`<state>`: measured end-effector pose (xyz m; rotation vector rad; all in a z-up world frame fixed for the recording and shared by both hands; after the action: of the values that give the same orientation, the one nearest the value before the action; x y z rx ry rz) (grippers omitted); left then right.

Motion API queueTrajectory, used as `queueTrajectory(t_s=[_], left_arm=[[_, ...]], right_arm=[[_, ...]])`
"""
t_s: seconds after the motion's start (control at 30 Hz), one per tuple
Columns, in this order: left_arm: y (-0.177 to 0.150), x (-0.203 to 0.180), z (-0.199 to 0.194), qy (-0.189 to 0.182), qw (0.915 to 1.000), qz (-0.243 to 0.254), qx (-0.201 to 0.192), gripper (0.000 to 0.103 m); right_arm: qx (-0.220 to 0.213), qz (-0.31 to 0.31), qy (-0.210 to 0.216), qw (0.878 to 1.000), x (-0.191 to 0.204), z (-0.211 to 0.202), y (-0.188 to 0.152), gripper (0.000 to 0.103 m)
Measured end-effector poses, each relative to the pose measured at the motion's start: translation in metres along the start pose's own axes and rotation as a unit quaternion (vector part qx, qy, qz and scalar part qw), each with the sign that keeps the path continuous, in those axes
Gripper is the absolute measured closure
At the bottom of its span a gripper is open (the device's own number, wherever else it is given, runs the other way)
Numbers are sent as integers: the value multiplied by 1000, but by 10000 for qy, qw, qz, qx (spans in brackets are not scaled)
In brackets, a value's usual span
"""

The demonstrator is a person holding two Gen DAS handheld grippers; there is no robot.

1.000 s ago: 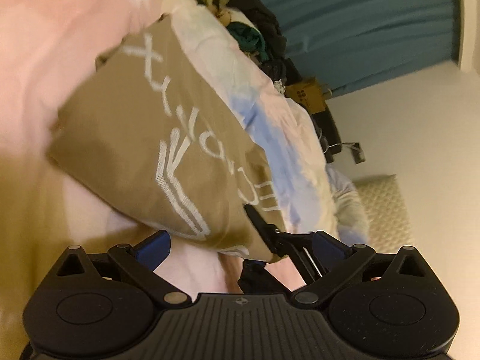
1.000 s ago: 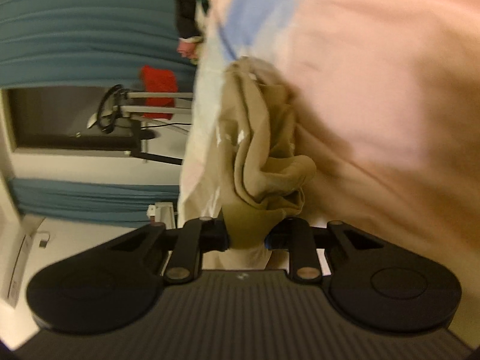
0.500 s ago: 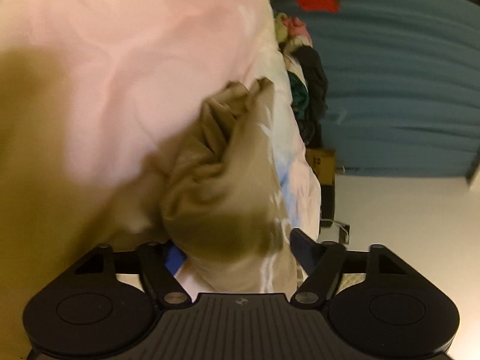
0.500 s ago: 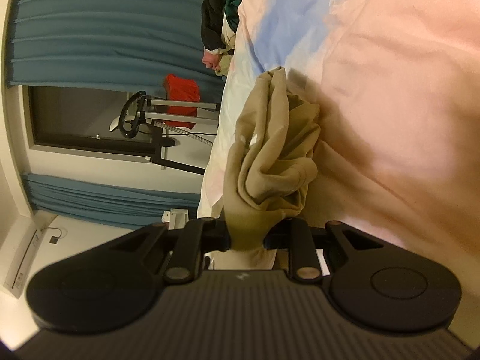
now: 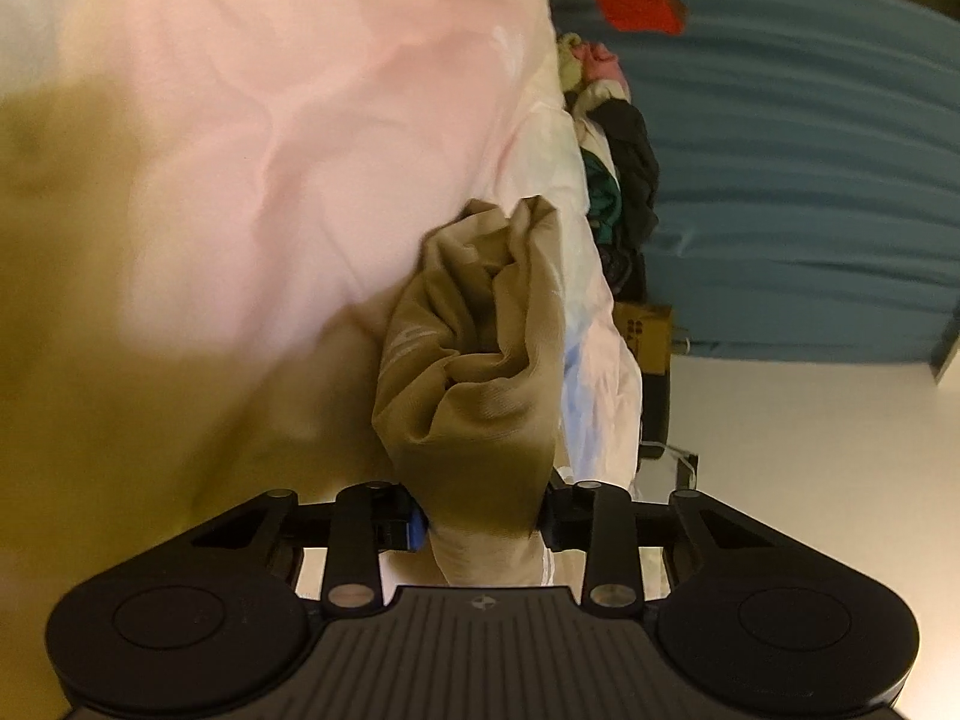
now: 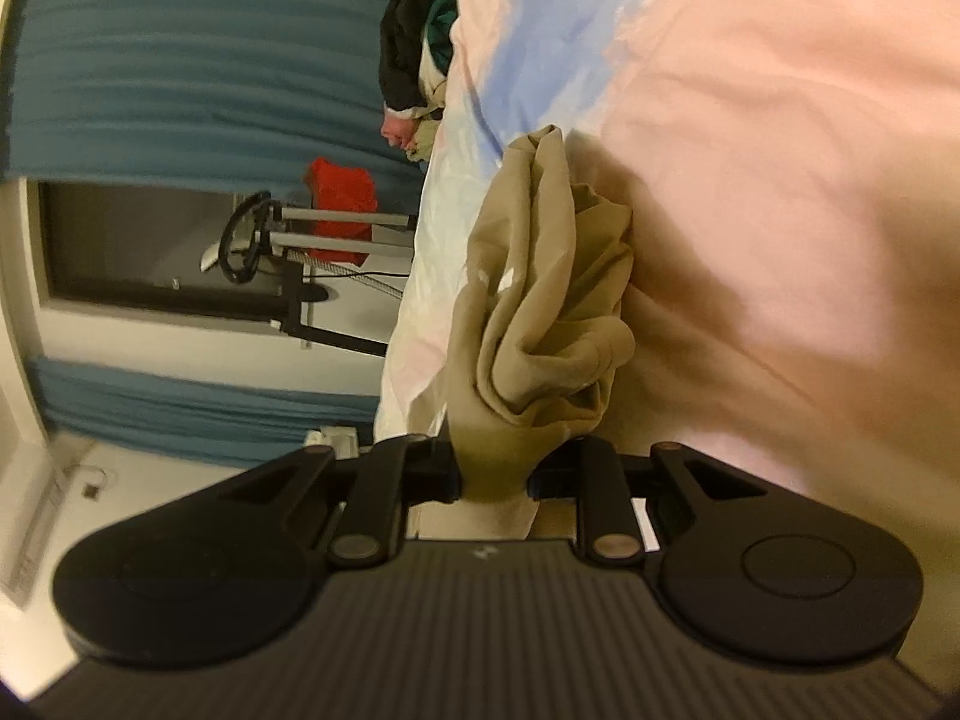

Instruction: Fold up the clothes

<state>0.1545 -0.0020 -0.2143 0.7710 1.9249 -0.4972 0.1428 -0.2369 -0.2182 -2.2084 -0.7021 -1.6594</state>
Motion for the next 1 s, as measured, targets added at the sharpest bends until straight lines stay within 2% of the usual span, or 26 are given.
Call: queueTrajectory(t_s=[0.13,0.33,0.5,0.7,0.8,0.9,1.0], left_arm=[[-9,-35,6,147,9994,220,228,73],[-22,-87,15,374,9961,554,573,75],[-30,-153,66,656,9907,933,741,75],[-29,-229,166,887,9822,1375,926,75],[-34,-268,217,1039,9721,1852,1000,75],[-36,-312,272,787,9671,2194,1018,76],[-34,-355,320,193,9660,2402,937,75]], right_arm=[[-46,-8,-34,10000,12,-22,2,81],[-205,-143,-151,9996,43,-56,29,81],[-543,181,-242,9981,58,-77,73,80],[-1083,276,-397,9929,71,-59,172,80],[-1325,6,-569,9895,89,-42,231,80],[-1633,-378,-638,9838,116,-28,294,80],[-1961,-893,-410,9757,141,-20,347,80]])
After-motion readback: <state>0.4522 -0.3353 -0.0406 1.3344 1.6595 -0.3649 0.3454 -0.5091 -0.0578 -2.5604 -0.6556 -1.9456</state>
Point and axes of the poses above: each gripper's, at about its wrist camera, not at the fingertips, and z roughly the way its jaws point, x to its left, y to its top, the point moved 10 cm from there along z, roughly the way its jaws point, and after that the axes turned 2 degrees about y, right-handed, at the moved point
